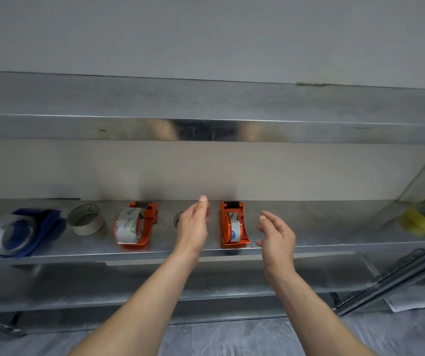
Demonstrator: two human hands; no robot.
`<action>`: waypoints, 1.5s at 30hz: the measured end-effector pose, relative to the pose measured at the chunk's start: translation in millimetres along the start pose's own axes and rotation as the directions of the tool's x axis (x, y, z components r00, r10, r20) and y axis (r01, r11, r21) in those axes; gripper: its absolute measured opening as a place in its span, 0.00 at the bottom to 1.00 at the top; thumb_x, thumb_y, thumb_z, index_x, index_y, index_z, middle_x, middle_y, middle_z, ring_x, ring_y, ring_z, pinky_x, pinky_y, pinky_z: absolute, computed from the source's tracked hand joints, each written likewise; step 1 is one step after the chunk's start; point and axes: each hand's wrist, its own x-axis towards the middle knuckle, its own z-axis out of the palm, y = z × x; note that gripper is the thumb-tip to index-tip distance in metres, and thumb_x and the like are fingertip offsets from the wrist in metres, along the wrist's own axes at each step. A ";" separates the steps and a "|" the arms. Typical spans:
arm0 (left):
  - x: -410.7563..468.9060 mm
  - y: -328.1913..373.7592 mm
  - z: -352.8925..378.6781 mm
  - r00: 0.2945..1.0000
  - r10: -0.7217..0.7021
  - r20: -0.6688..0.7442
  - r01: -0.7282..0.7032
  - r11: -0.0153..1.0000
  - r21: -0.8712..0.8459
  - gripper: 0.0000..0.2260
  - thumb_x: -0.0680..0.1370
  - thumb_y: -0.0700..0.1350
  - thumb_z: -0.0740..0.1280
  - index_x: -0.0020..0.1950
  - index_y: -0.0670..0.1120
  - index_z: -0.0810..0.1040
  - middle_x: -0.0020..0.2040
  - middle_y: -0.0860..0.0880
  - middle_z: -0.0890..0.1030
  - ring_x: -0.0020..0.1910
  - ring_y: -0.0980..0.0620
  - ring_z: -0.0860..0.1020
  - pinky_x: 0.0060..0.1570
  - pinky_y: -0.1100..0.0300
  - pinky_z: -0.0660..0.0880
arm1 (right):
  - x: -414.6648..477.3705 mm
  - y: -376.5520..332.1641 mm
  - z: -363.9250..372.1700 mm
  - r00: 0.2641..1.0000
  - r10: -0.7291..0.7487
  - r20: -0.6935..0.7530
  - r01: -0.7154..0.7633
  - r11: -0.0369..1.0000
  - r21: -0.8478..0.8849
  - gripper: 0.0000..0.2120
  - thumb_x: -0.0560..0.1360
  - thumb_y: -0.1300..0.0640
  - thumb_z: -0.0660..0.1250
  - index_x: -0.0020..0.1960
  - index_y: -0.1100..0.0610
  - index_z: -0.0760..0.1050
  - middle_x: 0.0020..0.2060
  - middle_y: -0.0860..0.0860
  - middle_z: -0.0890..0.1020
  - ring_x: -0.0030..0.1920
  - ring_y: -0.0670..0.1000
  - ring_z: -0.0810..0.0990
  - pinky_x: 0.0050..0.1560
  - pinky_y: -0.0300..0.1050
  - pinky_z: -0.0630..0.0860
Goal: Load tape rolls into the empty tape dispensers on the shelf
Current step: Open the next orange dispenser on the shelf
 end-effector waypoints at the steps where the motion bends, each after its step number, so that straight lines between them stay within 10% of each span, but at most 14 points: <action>1: 1.7 -1.4 6.5 1.000 -0.007 -0.017 0.007 1.000 0.013 0.23 0.81 0.60 0.56 0.65 0.45 0.76 0.62 0.49 0.79 0.60 0.51 0.77 0.67 0.44 0.71 | 8.2 1.7 -2.9 1.000 0.008 0.011 -0.008 1.000 -0.001 0.12 0.79 0.55 0.66 0.62 0.54 0.79 0.54 0.46 0.82 0.59 0.49 0.79 0.64 0.60 0.77; 21: 19.6 -31.3 79.9 0.955 -0.131 -0.266 0.128 0.991 -0.028 0.20 0.81 0.57 0.59 0.65 0.45 0.76 0.62 0.46 0.80 0.61 0.48 0.77 0.67 0.43 0.70 | 101.0 28.4 -33.4 0.933 0.122 0.338 -0.062 0.981 -0.183 0.17 0.79 0.62 0.65 0.66 0.53 0.76 0.62 0.51 0.80 0.62 0.50 0.77 0.68 0.52 0.72; 29: 41.3 -46.3 75.4 0.979 -0.169 -0.117 0.171 0.985 0.000 0.07 0.83 0.54 0.58 0.54 0.53 0.72 0.42 0.58 0.78 0.40 0.62 0.77 0.36 0.62 0.70 | 102.5 43.6 -23.0 0.864 0.174 0.472 0.038 0.913 -0.406 0.24 0.78 0.65 0.65 0.73 0.55 0.69 0.70 0.51 0.74 0.71 0.54 0.71 0.69 0.51 0.72; 39: 60.2 -62.9 64.4 0.953 -0.291 0.081 0.278 0.951 0.134 0.17 0.80 0.58 0.60 0.60 0.48 0.77 0.50 0.45 0.85 0.48 0.49 0.85 0.53 0.51 0.81 | 103.2 63.4 -13.4 0.842 0.235 0.486 0.053 0.860 -0.508 0.25 0.76 0.69 0.65 0.71 0.54 0.71 0.58 0.44 0.78 0.60 0.45 0.77 0.65 0.47 0.76; 45: 67.9 -68.1 61.4 0.948 -0.296 0.121 0.257 0.930 0.262 0.11 0.74 0.38 0.67 0.53 0.50 0.78 0.48 0.45 0.84 0.47 0.47 0.84 0.52 0.48 0.81 | 105.7 79.1 -13.2 0.850 0.248 0.464 0.080 0.811 -0.580 0.20 0.70 0.67 0.71 0.57 0.48 0.79 0.51 0.45 0.86 0.53 0.45 0.84 0.60 0.49 0.79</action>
